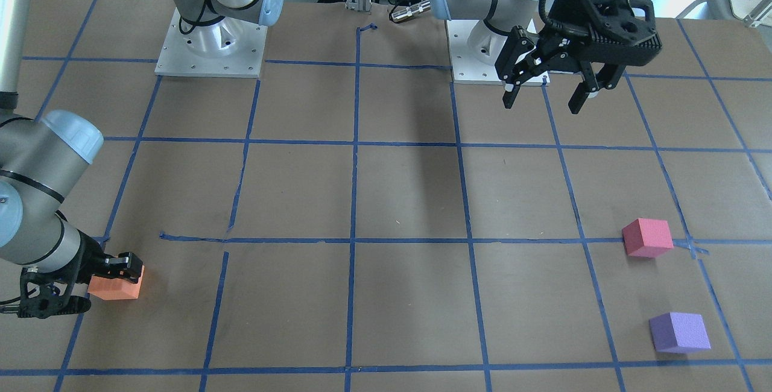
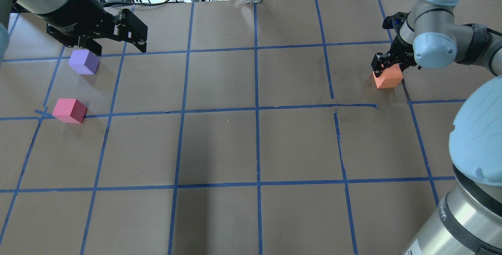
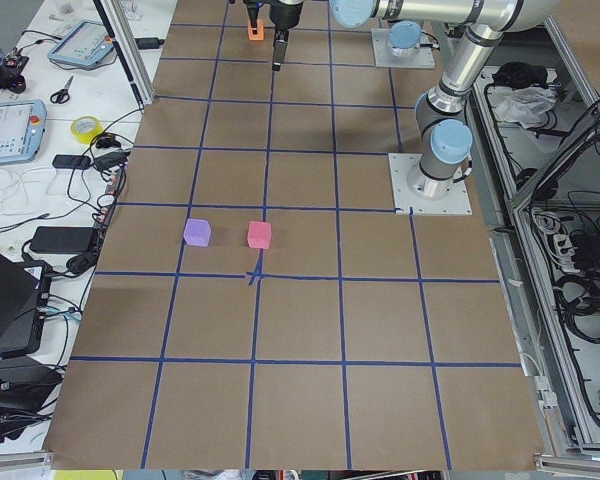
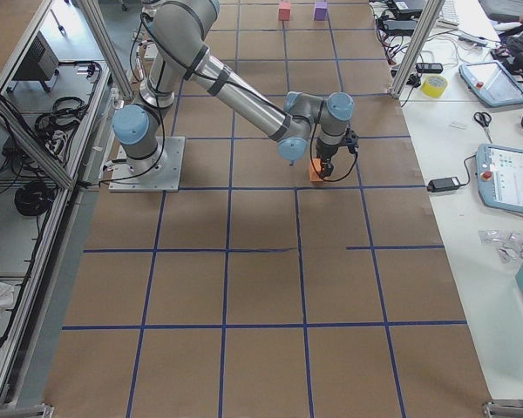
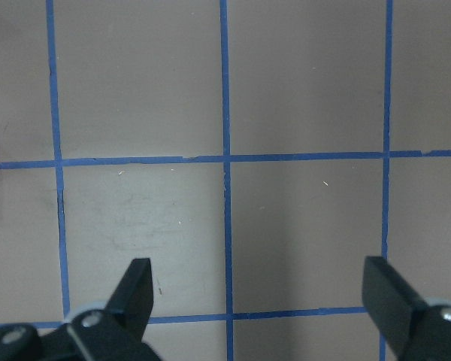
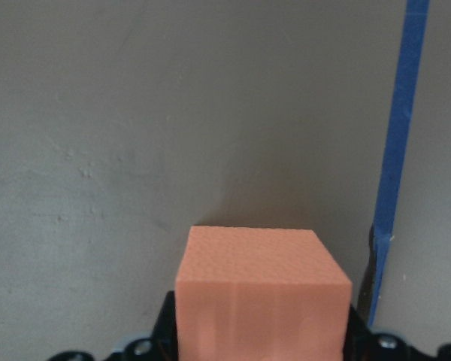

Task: Arrange blocks in a line
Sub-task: 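Close the right gripper on the orange cube and lift it, then carry the orange cube with the right gripper toward the table centre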

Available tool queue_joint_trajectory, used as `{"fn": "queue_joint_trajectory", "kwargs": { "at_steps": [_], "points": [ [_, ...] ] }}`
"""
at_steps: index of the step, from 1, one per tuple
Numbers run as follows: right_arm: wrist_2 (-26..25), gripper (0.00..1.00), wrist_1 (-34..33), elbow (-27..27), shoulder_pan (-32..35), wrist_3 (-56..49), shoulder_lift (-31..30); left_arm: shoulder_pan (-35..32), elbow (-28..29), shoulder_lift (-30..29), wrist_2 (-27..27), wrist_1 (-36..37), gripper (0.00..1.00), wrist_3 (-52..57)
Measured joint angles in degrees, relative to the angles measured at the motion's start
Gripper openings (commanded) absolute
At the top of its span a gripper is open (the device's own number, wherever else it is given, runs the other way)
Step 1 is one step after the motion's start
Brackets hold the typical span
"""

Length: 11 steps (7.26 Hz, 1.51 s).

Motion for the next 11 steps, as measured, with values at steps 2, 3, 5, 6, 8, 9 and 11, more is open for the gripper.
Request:
{"fn": "queue_joint_trajectory", "kwargs": {
  "at_steps": [2, 3, 5, 6, 8, 9, 11],
  "points": [
    [-0.35, 0.0, 0.52, -0.2, 0.07, 0.3, -0.72, 0.01, -0.04, 0.19, 0.07, 0.16, 1.0, 0.05],
    [-0.29, 0.0, 1.83, -0.7, 0.56, 1.79, -2.07, 0.01, -0.06, 0.3, 0.13, 0.16, 1.0, 0.06],
    [-0.32, 0.0, 7.23, -3.49, 5.57, 9.87, -5.24, 0.01, -0.07, 0.5, 0.17, 0.16, 1.0, 0.04],
    [-0.36, 0.0, 8.91, -5.22, 9.9, 15.82, -5.73, 0.01, -0.07, 0.51, 0.22, 0.16, 1.0, 0.05],
    [-0.16, 0.0, 9.81, -8.2, 19.5, 29.8, -5.36, 0.01, -0.06, 0.2, 0.11, 0.22, 1.0, -0.19],
    [0.04, 0.0, 9.79, -9.49, 23.79, 35.0, -4.42, 0.01, -0.03, 0.09, -0.02, 0.24, 1.0, -0.48],
    [0.37, 0.0, 9.44, -13.79, 30.83, 42.17, -0.07, -0.01, -0.06, 0.09, -0.03, 0.19, 1.0, -0.56]
  ]
}}
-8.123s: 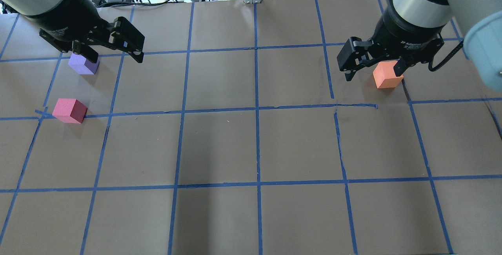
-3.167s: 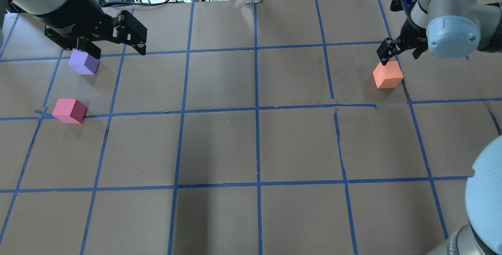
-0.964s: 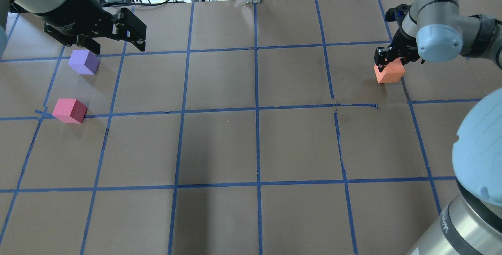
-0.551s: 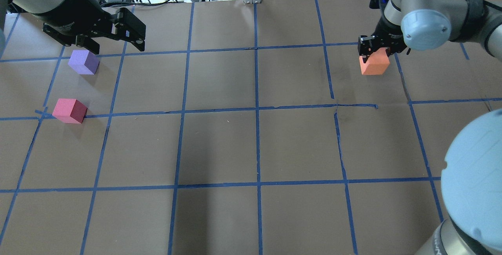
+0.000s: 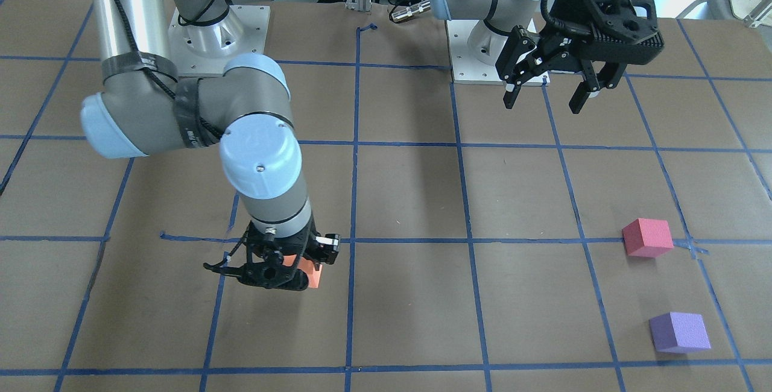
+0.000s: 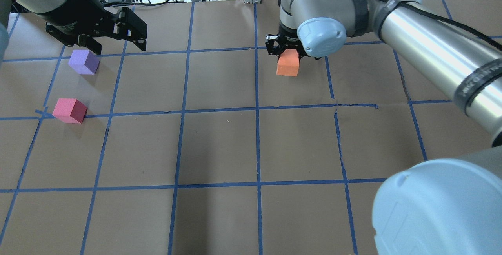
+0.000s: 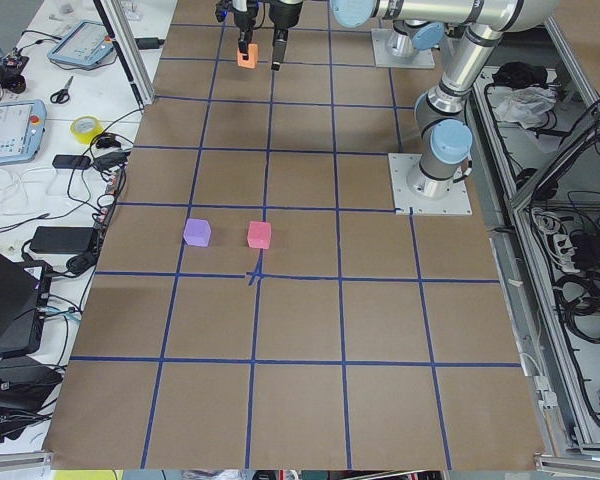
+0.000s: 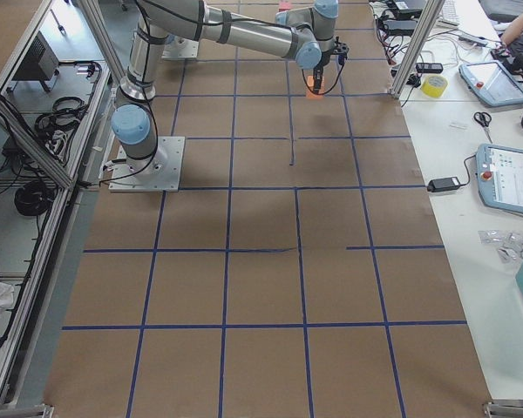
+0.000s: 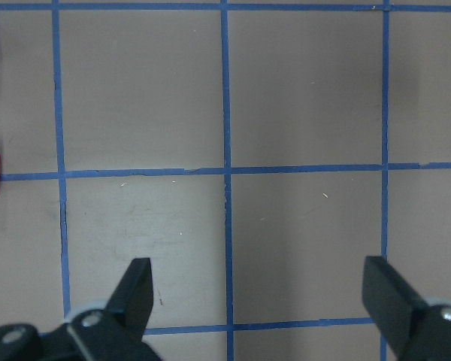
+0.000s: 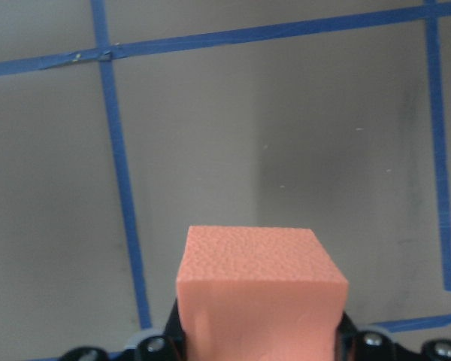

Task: Arrange blocks in a line
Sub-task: 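Carry the orange cube with the right gripper toward the table centre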

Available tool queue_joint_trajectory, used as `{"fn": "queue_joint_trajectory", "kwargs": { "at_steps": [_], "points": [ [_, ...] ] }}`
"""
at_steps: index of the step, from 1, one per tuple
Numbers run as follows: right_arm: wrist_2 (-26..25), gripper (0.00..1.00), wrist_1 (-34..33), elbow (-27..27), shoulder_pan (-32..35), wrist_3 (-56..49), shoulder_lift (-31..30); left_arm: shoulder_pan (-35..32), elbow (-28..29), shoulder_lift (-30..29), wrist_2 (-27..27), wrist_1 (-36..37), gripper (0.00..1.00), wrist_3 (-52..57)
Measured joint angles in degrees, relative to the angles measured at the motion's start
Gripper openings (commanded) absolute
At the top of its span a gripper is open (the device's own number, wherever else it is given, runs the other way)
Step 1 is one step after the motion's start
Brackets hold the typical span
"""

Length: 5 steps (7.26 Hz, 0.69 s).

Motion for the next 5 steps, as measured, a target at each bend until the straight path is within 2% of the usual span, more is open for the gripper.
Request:
{"fn": "queue_joint_trajectory", "kwargs": {
  "at_steps": [3, 5],
  "points": [
    [0.25, 0.0, -0.11, -6.55, 5.58, 1.72, 7.62, -0.04, -0.02, 0.13, -0.03, -0.01, 1.0, -0.08],
    [0.29, 0.0, -0.75, -7.94, 7.19, -0.03, 10.35, -0.05, -0.16, 0.15, 0.26, -0.06, 1.0, 0.07]
  ]
}}
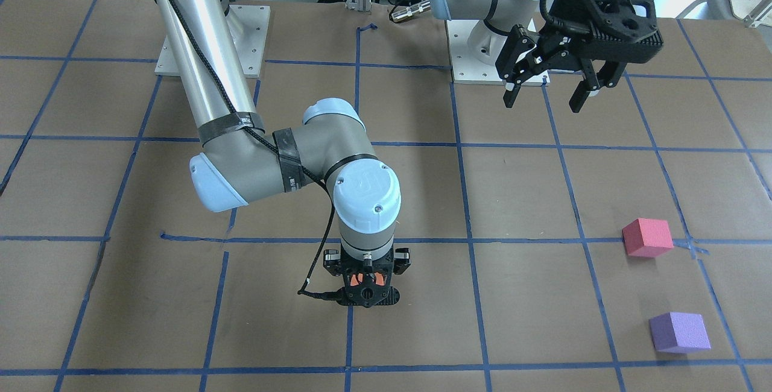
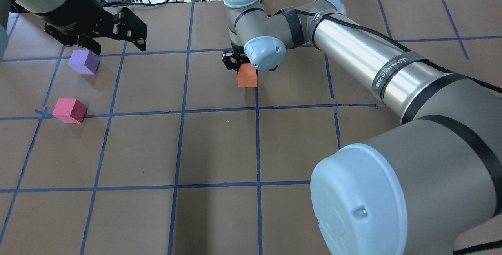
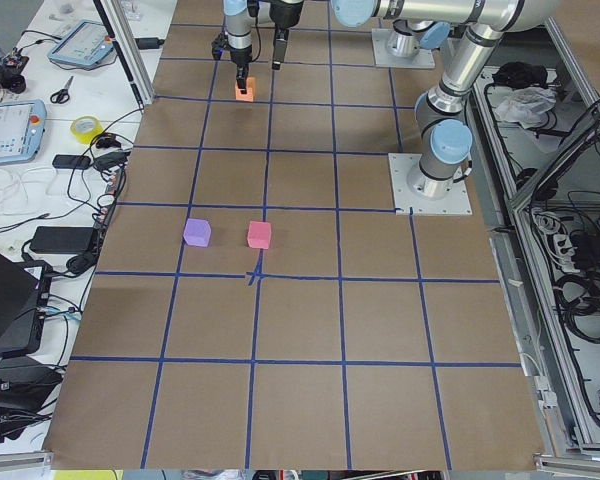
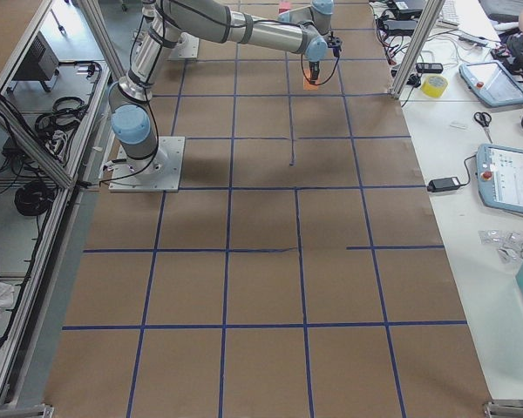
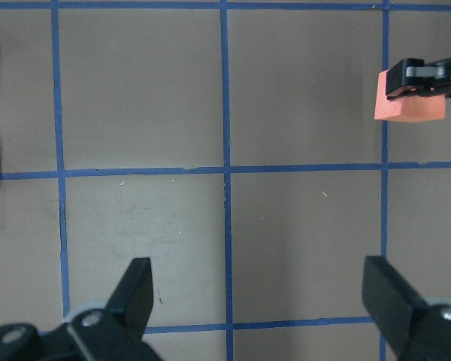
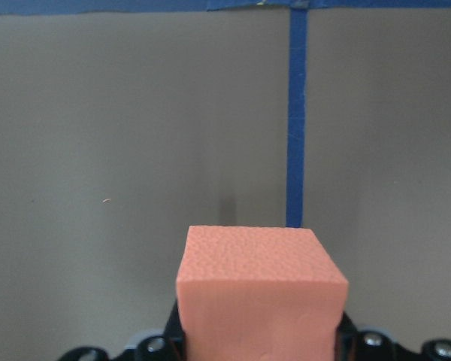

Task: Arrange blocks in a line
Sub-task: 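Carry the orange cube with the right gripper toward the table centre, then set the orange cube down, open the right gripper and raise it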

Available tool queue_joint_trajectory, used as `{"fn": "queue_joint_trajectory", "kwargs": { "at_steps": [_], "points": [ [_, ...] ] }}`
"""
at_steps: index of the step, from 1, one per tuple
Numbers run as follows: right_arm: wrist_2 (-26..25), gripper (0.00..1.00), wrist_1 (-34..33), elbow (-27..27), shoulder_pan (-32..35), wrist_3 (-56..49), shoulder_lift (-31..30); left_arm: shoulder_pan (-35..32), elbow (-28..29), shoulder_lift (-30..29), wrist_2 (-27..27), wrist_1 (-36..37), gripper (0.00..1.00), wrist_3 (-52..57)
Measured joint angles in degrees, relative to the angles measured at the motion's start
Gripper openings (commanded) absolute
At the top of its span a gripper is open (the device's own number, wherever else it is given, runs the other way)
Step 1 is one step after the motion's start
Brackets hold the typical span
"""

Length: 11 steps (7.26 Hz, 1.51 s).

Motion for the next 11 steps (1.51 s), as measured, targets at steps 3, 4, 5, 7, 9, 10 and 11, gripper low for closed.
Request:
{"fn": "queue_joint_trajectory", "kwargs": {
  "at_steps": [3, 4, 5, 7, 9, 10, 11],
  "points": [
    [0.37, 0.11, -1.23, -0.15, 0.88, -0.68, 1.91, 0.01, -0.5, 0.31, 0.11, 0.07, 1.0, -0.01],
    [0.8, 0.46, -1.29, -0.05, 0.96, -0.6, 2.21, 0.02, -0.53, 0.35, 0.09, 0.1, 1.0, -0.02],
    [1.44, 0.99, -1.33, -0.03, 0.98, -0.5, 2.35, 0.01, -0.55, 0.33, 0.02, 0.13, 1.0, -0.07],
    [1.88, 1.0, -2.01, -0.03, 1.01, -1.01, 2.34, 0.03, -0.54, 0.41, 0.05, 0.12, 1.0, 0.09],
    [1.82, 1.0, -2.1, -0.1, 0.99, -0.67, 1.52, 0.04, -0.42, 0.16, -0.05, 0.31, 1.0, 0.1],
    [1.54, 1.0, -1.2, -0.08, 0.78, -0.52, -0.1, 0.14, -0.29, 0.15, -0.09, 0.38, 1.0, 0.41],
    [1.6, 1.0, 0.68, 0.18, 0.11, -0.53, -2.78, 0.38, -0.05, -0.02, -0.19, 0.56, 1.0, 0.58]
  ]
}}
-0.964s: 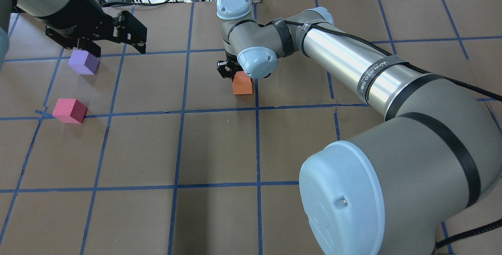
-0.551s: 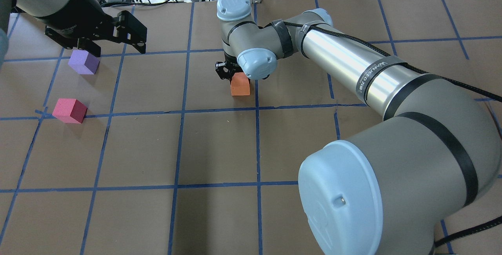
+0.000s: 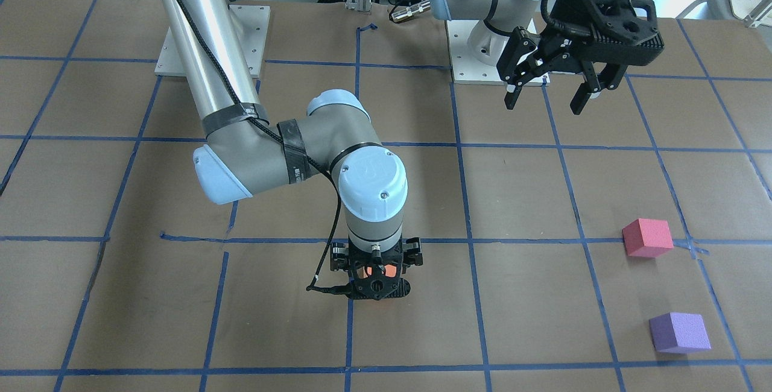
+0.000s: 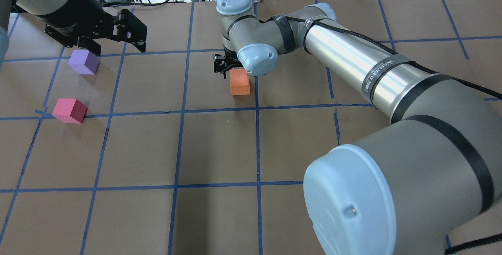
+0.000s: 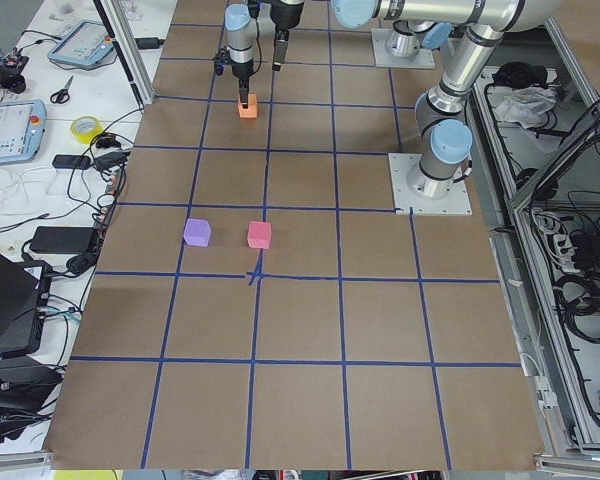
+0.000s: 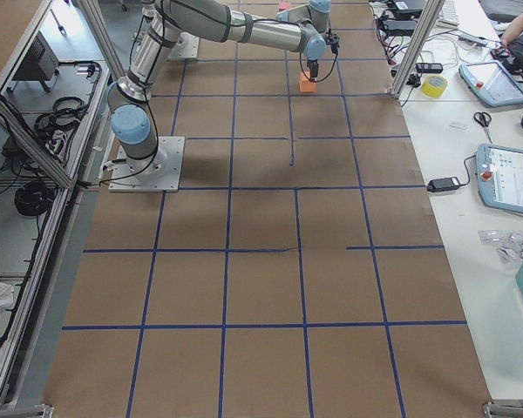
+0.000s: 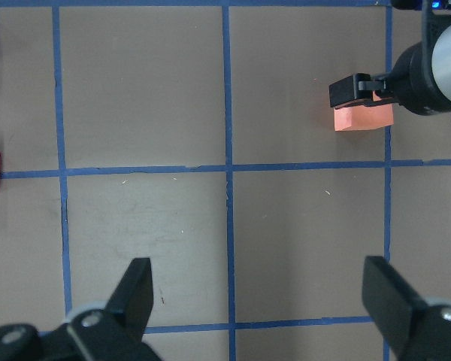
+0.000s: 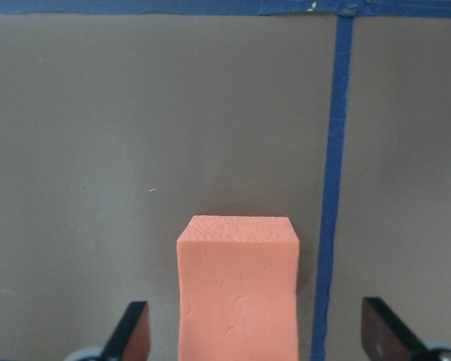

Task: Arrange blocks in a line
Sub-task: 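Set the orange cube down, open the right gripper and raise it, then reach the left gripper over the orange cube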

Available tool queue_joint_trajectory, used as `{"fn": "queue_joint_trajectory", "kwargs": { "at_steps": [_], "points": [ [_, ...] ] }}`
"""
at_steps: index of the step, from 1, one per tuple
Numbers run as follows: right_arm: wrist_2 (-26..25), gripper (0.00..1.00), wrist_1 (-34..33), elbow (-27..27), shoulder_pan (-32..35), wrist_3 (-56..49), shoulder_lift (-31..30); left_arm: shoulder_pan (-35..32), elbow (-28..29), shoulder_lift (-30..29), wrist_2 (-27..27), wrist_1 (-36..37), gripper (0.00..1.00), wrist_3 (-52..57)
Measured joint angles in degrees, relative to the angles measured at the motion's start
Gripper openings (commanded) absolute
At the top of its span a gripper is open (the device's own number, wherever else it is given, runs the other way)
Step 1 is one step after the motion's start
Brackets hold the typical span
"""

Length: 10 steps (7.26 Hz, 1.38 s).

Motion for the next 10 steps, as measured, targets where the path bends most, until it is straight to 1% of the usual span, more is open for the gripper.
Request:
{"fn": "queue_joint_trajectory", "kwargs": {
  "at_steps": [2, 3, 5, 6, 7, 8, 9, 10],
  "points": [
    [-0.01, 1.0, 5.33, 1.03, -3.38, -1.91, -7.66, 0.78, 1.9, -1.09, 0.08, 0.31, 1.0, -0.01],
    [-0.18, 1.0, 7.41, 2.33, -5.67, -5.34, -11.89, 1.05, 3.83, -2.41, -0.1, 0.21, 1.0, -0.46],
    [-0.69, 1.0, 10.24, 8.86, -10.59, -11.41, -21.12, -1.15, 5.97, -7.17, -1.38, 1.36, 1.0, -2.65],
    [-1.21, 1.0, 11.83, 12.91, -13.16, -13.09, -26.19, -3.46, 5.9, -11.31, -1.81, 4.48, 1.0, -5.49],
    [-1.91, 1.0, 13.91, 15.79, -15.47, -14.91, -30.1, -5.76, 5.77, -16.0, -2.02, 9.41, 1.0, -8.07],
    [-2.35, 1.0, 15.23, 17.22, -17.19, -16.5, -32.37, -7.94, 5.75, -20.74, -2.17, 14.96, 1.0, -10.4],
    [-2.37, 1.0, 15.81, 17.76, -18.23, -17.2, -33.28, -9.98, 5.89, -25.28, -2.45, 19.74, 1.0, -12.48],
    [-2.25, 1.0, 16.4, 18.05, -18.79, -17.15, -33.61, -11.71, 6.24, -29.51, -2.7, 22.79, 1.0, -14.09]
  ]
}}
